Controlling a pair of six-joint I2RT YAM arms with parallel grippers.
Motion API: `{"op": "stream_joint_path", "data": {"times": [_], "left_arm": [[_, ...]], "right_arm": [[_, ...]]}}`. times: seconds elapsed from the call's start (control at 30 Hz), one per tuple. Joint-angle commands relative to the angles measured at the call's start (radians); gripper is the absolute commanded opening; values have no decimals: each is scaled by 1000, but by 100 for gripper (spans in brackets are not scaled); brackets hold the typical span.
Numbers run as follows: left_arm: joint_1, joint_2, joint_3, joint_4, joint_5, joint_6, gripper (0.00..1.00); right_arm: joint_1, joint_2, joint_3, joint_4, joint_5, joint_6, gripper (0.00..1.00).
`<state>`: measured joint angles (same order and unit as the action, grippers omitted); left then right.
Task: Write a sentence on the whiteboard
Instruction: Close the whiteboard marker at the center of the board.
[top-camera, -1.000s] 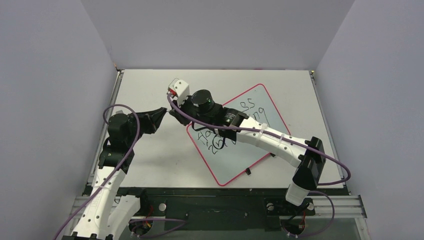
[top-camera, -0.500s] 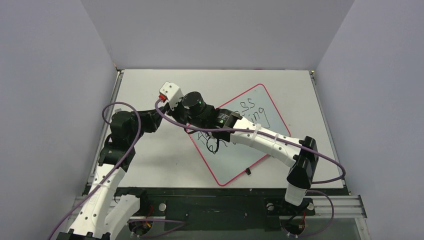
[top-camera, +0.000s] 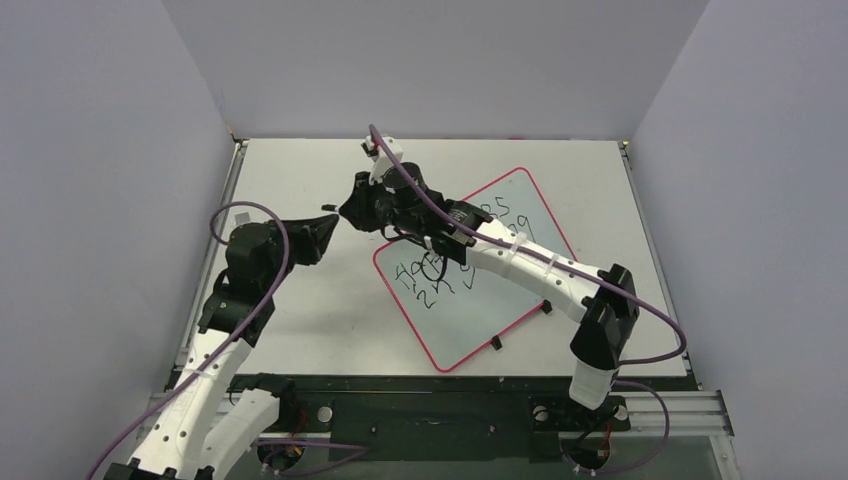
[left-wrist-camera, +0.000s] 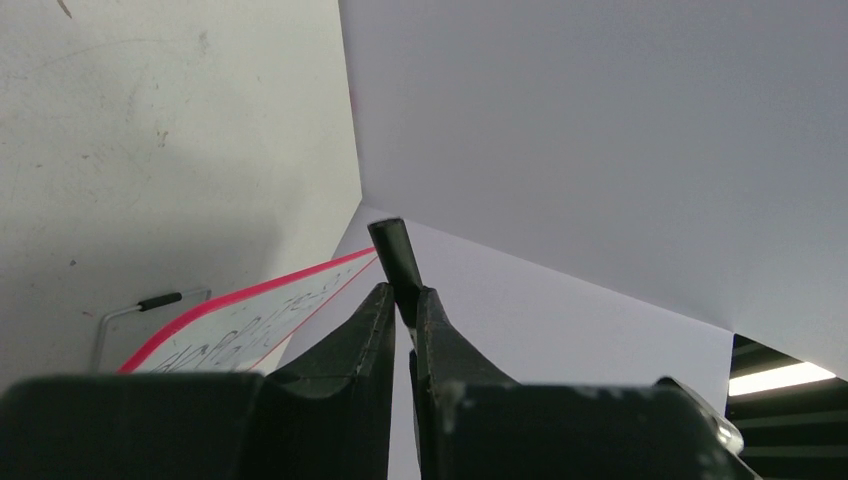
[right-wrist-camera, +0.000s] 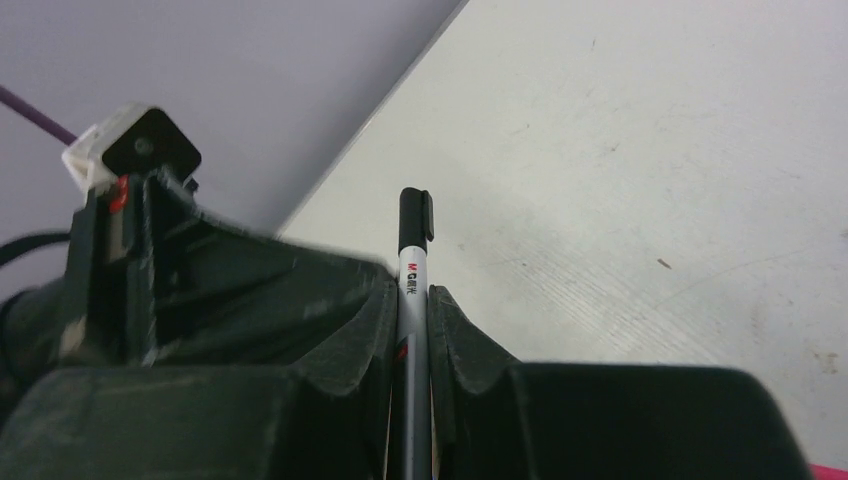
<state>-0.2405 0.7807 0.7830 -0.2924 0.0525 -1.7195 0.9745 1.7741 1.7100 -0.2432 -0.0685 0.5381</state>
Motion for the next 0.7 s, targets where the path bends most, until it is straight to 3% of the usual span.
{"op": "stream_joint_path", "data": {"times": [0.0, 0.17, 0.23, 0.3, 0.67], "left_arm": [[-72, -50, 80, 121, 202, 32, 0], [-70, -67, 72, 154, 171, 96, 3], [-69, -69, 75, 157, 160, 118, 23], [-69, -72, 74, 155, 153, 126, 30], [-12, -124, 65, 99, 116, 164, 40]], "right_arm": [[-18, 29, -32, 106, -13, 109, 0], [-35, -17, -88, 109, 7, 81, 0], [-49, -43, -108, 110, 12, 70, 0], [-63, -71, -128, 110, 13, 60, 0], [-113, -236, -221, 156, -46, -13, 0]]}}
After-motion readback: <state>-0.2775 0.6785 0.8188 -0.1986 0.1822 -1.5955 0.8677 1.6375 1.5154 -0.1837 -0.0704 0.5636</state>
